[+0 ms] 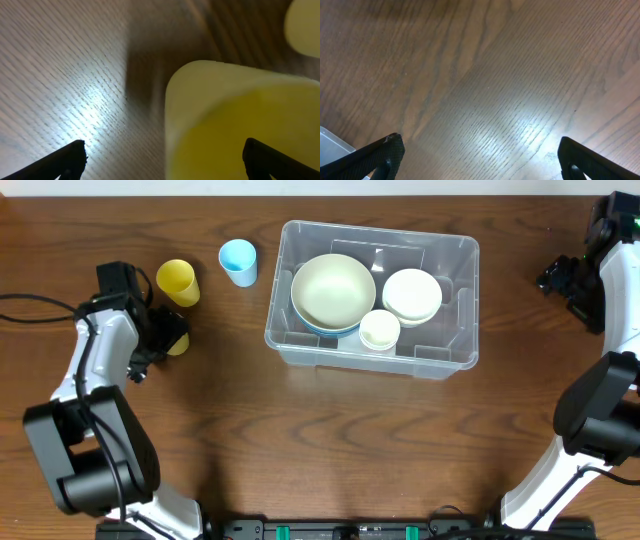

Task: Pack container
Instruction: 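Grasp the yellow cup rim with the left gripper and lift, then carry the yellow cup into the bin onto the cream cup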

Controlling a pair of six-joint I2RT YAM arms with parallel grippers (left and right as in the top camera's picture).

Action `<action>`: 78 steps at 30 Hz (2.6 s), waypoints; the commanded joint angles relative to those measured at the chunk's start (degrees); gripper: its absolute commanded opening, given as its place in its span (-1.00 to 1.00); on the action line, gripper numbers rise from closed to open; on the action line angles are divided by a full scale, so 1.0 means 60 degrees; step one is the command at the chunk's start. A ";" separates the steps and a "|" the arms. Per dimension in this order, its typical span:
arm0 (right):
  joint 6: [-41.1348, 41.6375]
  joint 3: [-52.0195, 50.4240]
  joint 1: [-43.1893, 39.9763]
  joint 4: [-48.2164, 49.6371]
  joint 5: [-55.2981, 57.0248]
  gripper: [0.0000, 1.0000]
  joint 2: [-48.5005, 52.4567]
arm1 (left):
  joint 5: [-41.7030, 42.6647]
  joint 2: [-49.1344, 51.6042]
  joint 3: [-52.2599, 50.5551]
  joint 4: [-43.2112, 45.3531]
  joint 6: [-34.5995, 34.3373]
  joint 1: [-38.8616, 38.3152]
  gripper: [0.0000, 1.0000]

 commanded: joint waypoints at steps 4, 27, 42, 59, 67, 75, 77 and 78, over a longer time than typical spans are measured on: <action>0.0098 -0.0036 -0.0044 -0.0004 0.0135 0.99 -0.0044 | -0.0040 0.0222 -0.0029 0.0055 -0.0171 0.0022 0.60; 0.0102 -0.0036 -0.0044 -0.0004 0.0138 0.98 -0.0044 | -0.0033 -0.2696 0.0994 -0.2244 0.0120 0.0018 -0.88; 0.0102 -0.0036 -0.0044 -0.0004 0.0138 0.98 -0.0044 | 0.1767 -0.5705 0.1501 0.0852 0.2259 -0.5406 -0.88; 0.0098 -0.0036 -0.0044 -0.0004 0.0138 0.98 -0.0044 | 0.0590 -0.1814 0.1501 0.2375 0.2732 -0.8411 -0.88; 0.0098 -0.0036 -0.0044 -0.0004 0.0138 0.99 -0.0044 | 0.0590 -0.1107 0.1501 0.2306 0.2736 -0.8422 -0.88; 0.0102 -0.0036 -0.0044 -0.0004 0.0138 0.98 -0.0044 | 0.0594 -0.0747 0.1497 0.2018 0.2732 -0.8422 -0.88; 0.0098 -0.0036 -0.0044 -0.0004 0.0138 0.99 -0.0044 | 0.0594 -0.0747 0.1497 0.1993 0.2736 -0.8422 -0.88; 0.0098 -0.0036 -0.0044 -0.0004 0.0138 0.98 -0.0044 | 0.0594 -0.0747 0.1497 0.1978 0.2736 -0.8422 -0.88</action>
